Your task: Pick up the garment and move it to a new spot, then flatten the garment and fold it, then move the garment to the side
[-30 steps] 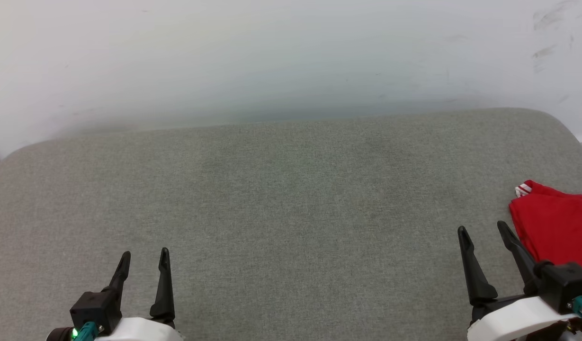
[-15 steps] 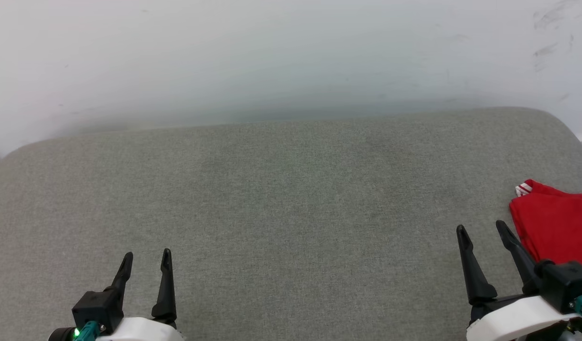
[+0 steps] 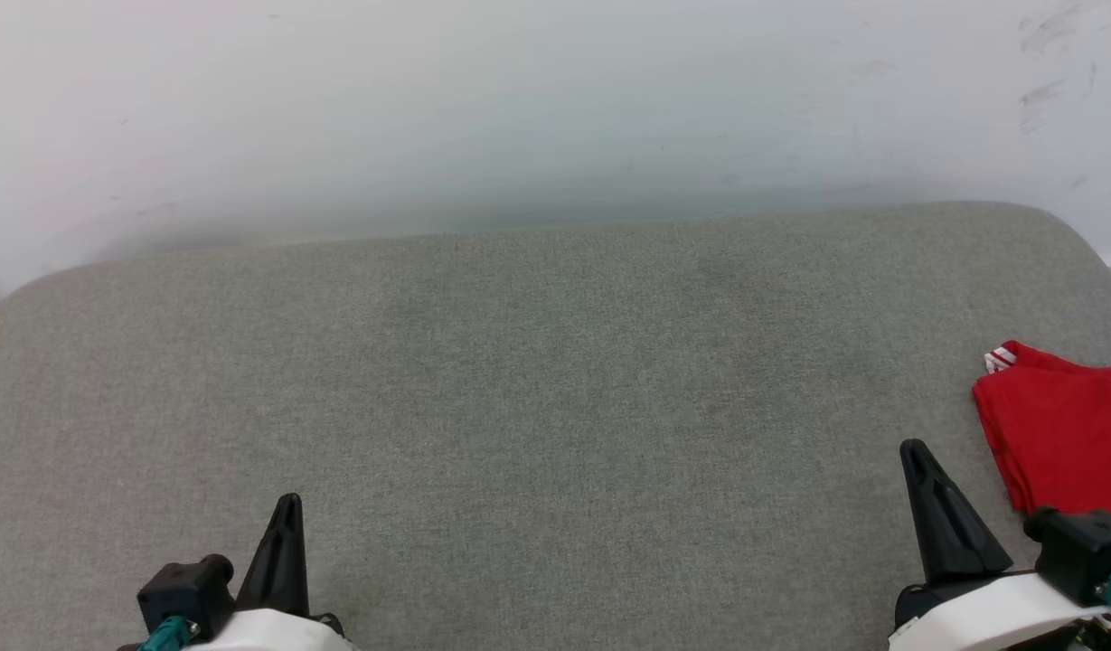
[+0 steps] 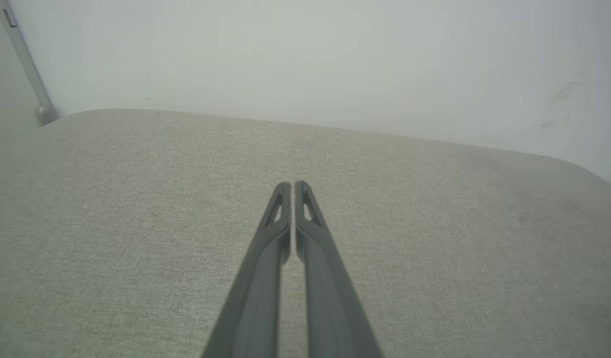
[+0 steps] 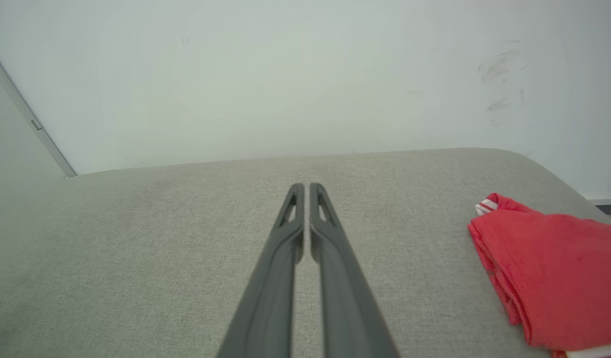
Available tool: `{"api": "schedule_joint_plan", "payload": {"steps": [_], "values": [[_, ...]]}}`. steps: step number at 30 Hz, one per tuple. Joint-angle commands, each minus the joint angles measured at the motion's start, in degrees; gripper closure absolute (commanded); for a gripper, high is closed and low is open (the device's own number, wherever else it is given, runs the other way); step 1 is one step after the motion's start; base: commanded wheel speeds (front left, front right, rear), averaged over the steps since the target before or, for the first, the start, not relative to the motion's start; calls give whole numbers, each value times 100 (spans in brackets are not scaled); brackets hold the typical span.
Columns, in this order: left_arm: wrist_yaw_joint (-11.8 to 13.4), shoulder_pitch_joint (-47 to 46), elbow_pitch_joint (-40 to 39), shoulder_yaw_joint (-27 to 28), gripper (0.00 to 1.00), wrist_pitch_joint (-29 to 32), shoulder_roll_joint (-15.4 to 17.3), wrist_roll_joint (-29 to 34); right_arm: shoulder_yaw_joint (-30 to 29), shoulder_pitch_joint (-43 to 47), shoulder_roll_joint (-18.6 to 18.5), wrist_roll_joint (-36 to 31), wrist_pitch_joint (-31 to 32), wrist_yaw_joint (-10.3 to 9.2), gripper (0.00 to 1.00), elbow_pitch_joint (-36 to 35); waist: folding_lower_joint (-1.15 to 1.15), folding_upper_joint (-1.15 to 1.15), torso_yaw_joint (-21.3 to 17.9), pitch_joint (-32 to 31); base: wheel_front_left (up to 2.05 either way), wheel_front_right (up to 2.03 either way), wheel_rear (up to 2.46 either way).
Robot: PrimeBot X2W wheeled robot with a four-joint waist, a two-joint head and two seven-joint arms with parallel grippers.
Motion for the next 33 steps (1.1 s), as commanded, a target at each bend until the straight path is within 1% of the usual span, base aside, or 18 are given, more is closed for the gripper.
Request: {"api": "schedule_joint_plan", "payload": {"steps": [1, 15, 33], "values": [[-58, -85, -70, 100, 100, 49, 16, -243, -2, -73, -17, 338, -25, 0, 100, -33, 0, 0, 4, -1, 0, 0, 0], [-382, -305, 191, 397, 100, 375, -185, -1485, -3, -371, -129, 1960, -10, -1, 100, 458, 0, 0, 21, 0, 0, 0, 0], [-726, -519, 434, 724, 100, 727, -426, -2790, -34, -612, -188, 3619, 16, -1, 100, 911, 0, 0, 43, 2, 0, 0, 0]]}}
